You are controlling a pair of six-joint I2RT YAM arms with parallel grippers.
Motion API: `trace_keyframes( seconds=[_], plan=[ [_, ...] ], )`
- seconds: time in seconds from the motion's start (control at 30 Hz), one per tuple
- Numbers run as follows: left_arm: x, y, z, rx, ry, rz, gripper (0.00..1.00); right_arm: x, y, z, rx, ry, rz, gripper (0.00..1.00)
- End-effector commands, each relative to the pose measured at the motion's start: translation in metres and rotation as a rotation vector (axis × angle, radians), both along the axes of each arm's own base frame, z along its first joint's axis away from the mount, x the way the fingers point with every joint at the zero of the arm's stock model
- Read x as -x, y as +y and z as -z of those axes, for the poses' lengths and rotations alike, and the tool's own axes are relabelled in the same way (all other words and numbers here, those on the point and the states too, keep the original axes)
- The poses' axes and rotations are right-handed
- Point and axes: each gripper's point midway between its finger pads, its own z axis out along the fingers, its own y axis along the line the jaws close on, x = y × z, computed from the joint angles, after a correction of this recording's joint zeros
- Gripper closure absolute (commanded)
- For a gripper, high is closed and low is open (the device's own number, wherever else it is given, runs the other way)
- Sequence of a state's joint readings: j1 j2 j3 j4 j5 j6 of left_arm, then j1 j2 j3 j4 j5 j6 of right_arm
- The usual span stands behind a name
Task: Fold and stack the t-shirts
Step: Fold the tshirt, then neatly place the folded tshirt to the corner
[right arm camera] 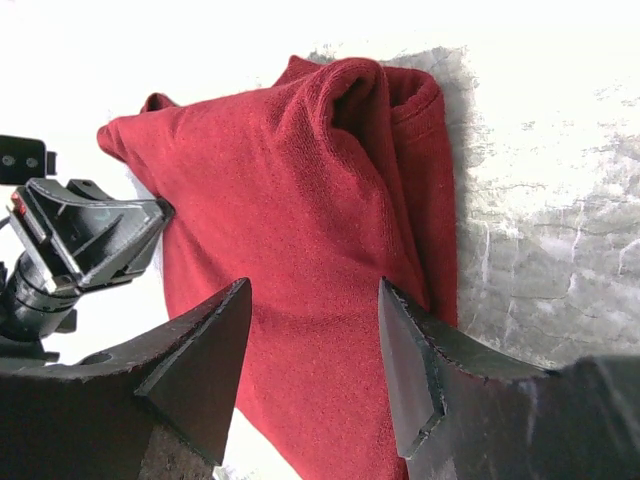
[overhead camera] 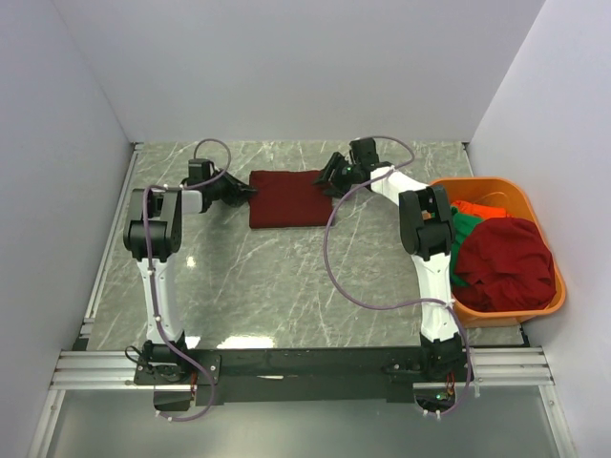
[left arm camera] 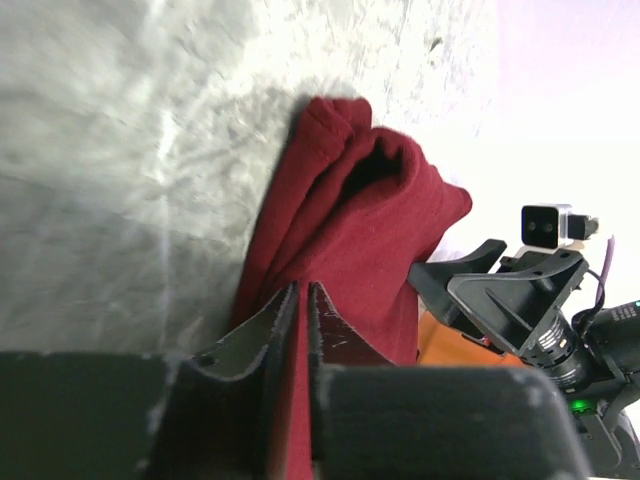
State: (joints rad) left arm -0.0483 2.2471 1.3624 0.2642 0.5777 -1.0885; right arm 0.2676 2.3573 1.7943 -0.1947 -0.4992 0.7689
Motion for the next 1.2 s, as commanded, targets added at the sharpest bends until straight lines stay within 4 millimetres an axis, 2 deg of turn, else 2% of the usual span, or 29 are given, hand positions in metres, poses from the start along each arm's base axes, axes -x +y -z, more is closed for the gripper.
trace_keyframes(
  seconds=[0.0,0.1,0.13,0.2,0.23,0.3,0.37,0.47,0.5,0.53,0.57,0.7,0.73,0.77,0.8,0.9,0.93,1.0,1.03,1.07,1.1,1.13,1.17],
  plan=[
    [-0.009,0.009,-0.036,-0.005,-0.089,-0.004,0.85,-0.007,-0.005,-0.008,0.003,-0.011,0.007,0.39],
    [-0.009,0.016,-0.05,-0.042,-0.104,-0.017,0.7,-0.011,-0.008,-0.021,0.01,-0.037,0.002,0.39],
    [-0.009,0.019,-0.052,-0.061,-0.101,-0.026,0.61,-0.013,-0.009,-0.027,0.01,-0.05,0.001,0.39],
    [-0.007,0.023,-0.057,-0.119,-0.103,-0.025,0.54,-0.015,-0.01,-0.039,0.014,-0.072,-0.002,0.39],
    [-0.004,0.029,-0.053,-0.156,-0.066,-0.043,0.47,-0.016,-0.01,-0.044,0.014,-0.083,-0.002,0.39],
    [-0.001,0.032,-0.054,-0.212,-0.068,-0.033,0.44,-0.017,-0.011,-0.057,0.015,-0.108,-0.003,0.38],
    [0.009,0.037,-0.046,-0.261,-0.019,-0.018,0.42,-0.018,-0.01,-0.075,0.012,-0.14,-0.006,0.38],
    [0.018,0.04,-0.039,-0.322,0.012,0.023,0.4,-0.015,-0.014,-0.095,0.017,-0.173,0.01,0.37],
    [0.021,0.037,-0.033,-0.336,0.03,0.047,0.4,-0.012,-0.014,-0.099,0.016,-0.179,0.012,0.37],
    [0.019,0.035,-0.036,-0.349,0.022,0.066,0.4,-0.008,-0.016,-0.098,0.02,-0.18,0.015,0.37],
    [0.025,0.035,-0.029,-0.378,0.047,0.1,0.39,-0.005,-0.017,-0.113,0.014,-0.207,0.02,0.37],
    [0.03,0.018,-0.013,-0.423,0.074,0.178,0.38,0.01,-0.022,-0.131,0.033,-0.244,0.022,0.36],
    [0.031,0.015,-0.012,-0.427,0.074,0.187,0.38,0.017,-0.024,-0.125,0.043,-0.23,0.022,0.36],
    [0.031,0.013,-0.01,-0.432,0.074,0.197,0.38,0.023,-0.027,-0.138,0.041,-0.257,0.025,0.36],
    [0.034,0.01,-0.003,-0.443,0.092,0.204,0.38,0.026,-0.028,-0.143,0.038,-0.277,0.029,0.36],
    [0.035,0.006,0.004,-0.476,0.109,0.214,0.38,0.047,-0.033,-0.146,0.033,-0.295,0.032,0.36],
    [0.036,0.005,0.006,-0.481,0.112,0.217,0.38,0.054,-0.036,-0.138,0.039,-0.278,0.034,0.36],
    [0.038,0.003,0.012,-0.498,0.125,0.222,0.38,0.064,-0.036,-0.147,0.031,-0.303,0.029,0.36],
    [0.037,0.003,0.012,-0.509,0.126,0.219,0.39,0.072,-0.037,-0.139,0.033,-0.284,0.026,0.36],
    [0.037,0.002,0.014,-0.514,0.128,0.223,0.4,0.077,-0.038,-0.146,0.027,-0.298,0.029,0.36],
    [0.038,-0.002,0.019,-0.522,0.136,0.233,0.41,0.081,-0.037,-0.147,0.025,-0.306,0.026,0.36],
    [0.036,0.001,0.019,-0.545,0.146,0.225,0.46,0.087,-0.039,-0.139,0.032,-0.292,0.027,0.36],
    [0.036,0.001,0.023,-0.563,0.153,0.231,0.49,0.092,-0.041,-0.146,0.036,-0.31,0.031,0.36]
  ],
)
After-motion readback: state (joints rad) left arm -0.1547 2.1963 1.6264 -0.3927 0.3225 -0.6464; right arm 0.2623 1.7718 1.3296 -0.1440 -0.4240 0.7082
